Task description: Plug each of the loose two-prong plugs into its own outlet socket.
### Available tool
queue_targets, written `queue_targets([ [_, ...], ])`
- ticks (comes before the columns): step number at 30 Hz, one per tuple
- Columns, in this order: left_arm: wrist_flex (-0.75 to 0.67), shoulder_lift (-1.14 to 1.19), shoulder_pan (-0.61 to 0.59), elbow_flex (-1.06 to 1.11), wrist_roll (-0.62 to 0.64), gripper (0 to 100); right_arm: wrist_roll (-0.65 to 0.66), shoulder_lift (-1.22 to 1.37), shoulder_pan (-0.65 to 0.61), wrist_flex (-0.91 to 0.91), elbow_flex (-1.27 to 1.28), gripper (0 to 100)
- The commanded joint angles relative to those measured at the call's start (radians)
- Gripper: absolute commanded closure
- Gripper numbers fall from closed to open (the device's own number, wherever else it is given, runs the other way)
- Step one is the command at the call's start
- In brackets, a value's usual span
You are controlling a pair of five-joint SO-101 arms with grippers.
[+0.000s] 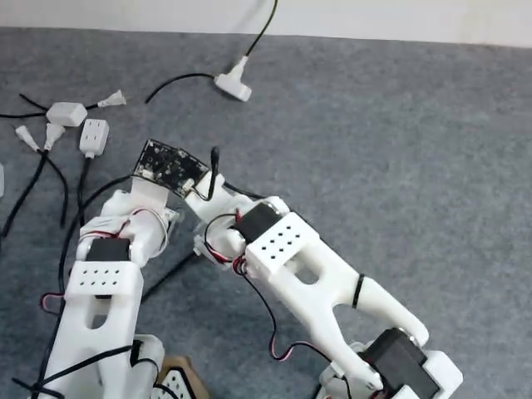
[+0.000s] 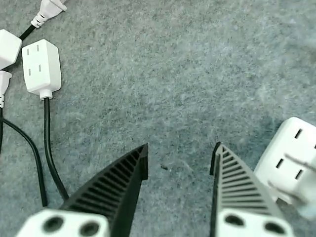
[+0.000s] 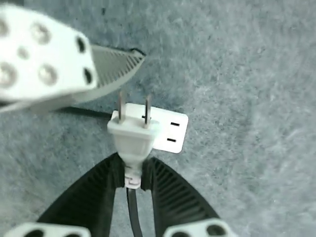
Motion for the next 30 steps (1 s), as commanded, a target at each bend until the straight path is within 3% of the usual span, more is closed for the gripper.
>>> queue_targets([
  [1,0.006,-0.021,-0.015,-0.045,-0.005,78,-0.118,-0.022,0.012,-0.064,-0.038,99.1],
  [3,0.006,-0.021,-0.015,-0.045,0.0,79,-0.192,-0.036,0.035,-0.117,-0.001,99.1],
  [6,0.0,-0.028,-0.016,-0.065,0.11,81,-0.218,-0.058,0.038,-0.176,0.065,99.1],
  [12,0.008,-0.028,-0.004,-0.177,0.253,73,-0.222,-0.068,0.073,-0.18,0.102,99.1],
  [22,0.13,-0.022,0.162,-0.232,0.399,72,-0.224,-0.068,0.113,-0.18,0.096,99.1],
  [30,0.137,-0.021,0.174,-0.205,0.39,72,-0.224,-0.07,0.114,-0.177,0.094,99.1],
])
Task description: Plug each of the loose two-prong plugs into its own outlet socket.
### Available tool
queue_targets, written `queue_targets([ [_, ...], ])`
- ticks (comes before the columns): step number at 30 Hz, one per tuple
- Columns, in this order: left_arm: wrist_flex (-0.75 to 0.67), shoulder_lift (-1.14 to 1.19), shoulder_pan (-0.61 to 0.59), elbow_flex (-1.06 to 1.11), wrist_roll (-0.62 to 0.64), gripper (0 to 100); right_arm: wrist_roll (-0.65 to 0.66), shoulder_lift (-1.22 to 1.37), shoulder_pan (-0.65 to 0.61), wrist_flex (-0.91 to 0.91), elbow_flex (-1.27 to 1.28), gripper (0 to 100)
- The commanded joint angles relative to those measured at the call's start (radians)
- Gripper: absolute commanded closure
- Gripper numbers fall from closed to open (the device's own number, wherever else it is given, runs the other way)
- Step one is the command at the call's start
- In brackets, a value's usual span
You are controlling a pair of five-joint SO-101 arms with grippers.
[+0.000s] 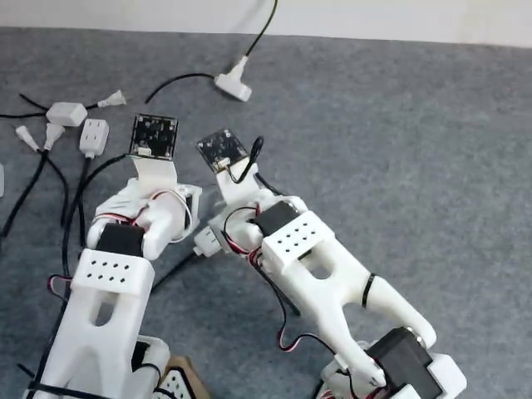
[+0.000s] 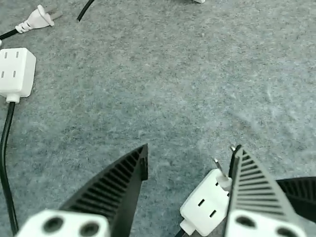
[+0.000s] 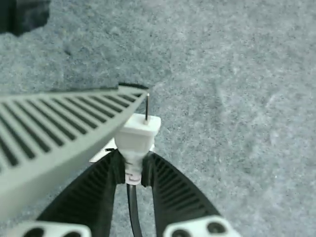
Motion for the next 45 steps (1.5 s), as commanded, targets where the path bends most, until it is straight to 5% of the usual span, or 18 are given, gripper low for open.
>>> queue_targets([
  [1,0.008,-0.021,0.015,-0.001,-0.035,72,-0.012,-0.051,0.015,-0.012,-0.012,99.1],
  [11,-0.112,-0.021,-0.059,0.156,-0.124,73,-0.012,-0.053,-0.004,0.087,-0.084,99.1],
  [45,-0.11,-0.019,-0.107,0.105,-0.121,73,0.06,-0.22,-0.054,0.131,-0.008,99.1],
])
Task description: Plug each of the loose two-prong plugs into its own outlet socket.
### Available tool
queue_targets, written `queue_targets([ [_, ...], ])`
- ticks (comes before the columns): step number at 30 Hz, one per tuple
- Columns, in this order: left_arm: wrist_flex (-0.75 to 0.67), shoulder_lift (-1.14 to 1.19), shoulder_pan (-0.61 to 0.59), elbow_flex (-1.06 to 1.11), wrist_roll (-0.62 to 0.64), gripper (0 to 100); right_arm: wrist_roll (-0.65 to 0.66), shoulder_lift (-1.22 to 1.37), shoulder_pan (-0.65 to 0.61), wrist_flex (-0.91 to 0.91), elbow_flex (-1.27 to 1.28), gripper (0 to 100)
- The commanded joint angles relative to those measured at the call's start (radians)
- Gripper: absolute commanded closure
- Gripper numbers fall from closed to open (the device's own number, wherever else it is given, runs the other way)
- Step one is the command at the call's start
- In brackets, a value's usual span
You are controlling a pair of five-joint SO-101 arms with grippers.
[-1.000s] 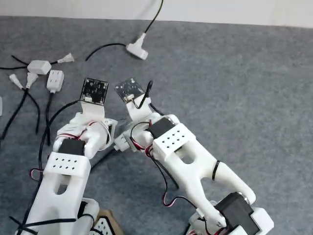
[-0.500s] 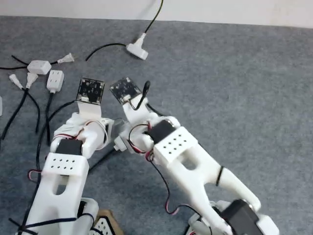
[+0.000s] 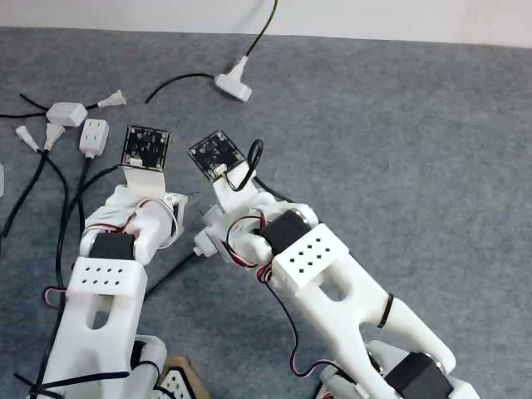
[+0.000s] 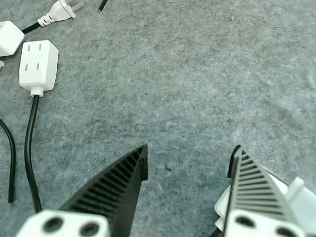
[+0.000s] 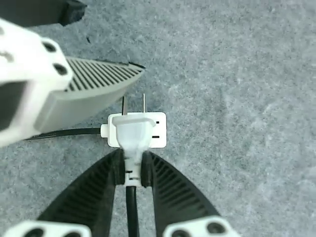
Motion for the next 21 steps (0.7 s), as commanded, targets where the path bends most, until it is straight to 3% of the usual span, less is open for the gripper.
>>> queue_targets([
  [1,-0.009,-0.007,-0.008,-0.008,-0.003,73,0.015,-0.045,-0.008,0.01,-0.008,99.1],
  [13,-0.011,-0.007,0.024,0.022,-0.003,73,0.017,-0.045,-0.03,0.074,-0.07,99.1],
  [21,-0.006,-0.015,0.022,0.013,-0.002,73,0.009,-0.047,-0.133,-0.09,-0.001,99.1],
])
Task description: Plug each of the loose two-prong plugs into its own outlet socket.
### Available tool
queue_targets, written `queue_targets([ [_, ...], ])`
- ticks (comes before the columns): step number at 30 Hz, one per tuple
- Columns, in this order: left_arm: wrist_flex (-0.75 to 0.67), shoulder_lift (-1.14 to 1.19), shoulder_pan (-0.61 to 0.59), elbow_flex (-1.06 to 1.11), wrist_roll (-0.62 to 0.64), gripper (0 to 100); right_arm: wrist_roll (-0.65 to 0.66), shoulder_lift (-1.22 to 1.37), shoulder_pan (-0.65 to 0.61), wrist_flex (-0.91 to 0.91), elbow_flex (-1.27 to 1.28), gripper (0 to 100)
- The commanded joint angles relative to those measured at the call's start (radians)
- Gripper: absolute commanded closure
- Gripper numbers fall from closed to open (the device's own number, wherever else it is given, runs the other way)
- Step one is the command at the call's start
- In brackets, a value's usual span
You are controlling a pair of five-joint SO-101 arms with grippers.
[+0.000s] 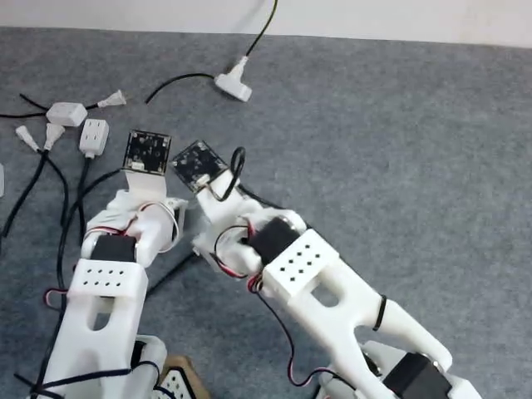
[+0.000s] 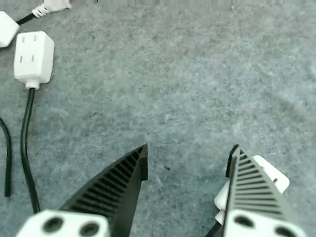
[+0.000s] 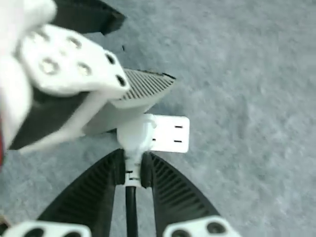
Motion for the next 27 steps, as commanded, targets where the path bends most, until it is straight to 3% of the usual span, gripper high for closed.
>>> queue_targets([
  [1,-0.006,-0.013,0.015,-0.016,-0.002,73,0.005,-0.045,-0.045,-0.077,0.016,99.1],
  [9,0.074,-0.008,0.012,-0.007,-0.003,73,0.003,-0.071,0.027,-0.074,0.018,99.1],
  [21,0.075,-0.008,0.007,-0.025,-0.003,73,0.012,-0.162,0.062,-0.004,0.024,99.1],
  [27,0.057,-0.007,-0.182,-0.163,-0.006,73,0.129,-0.108,0.065,0.061,0.018,99.1],
])
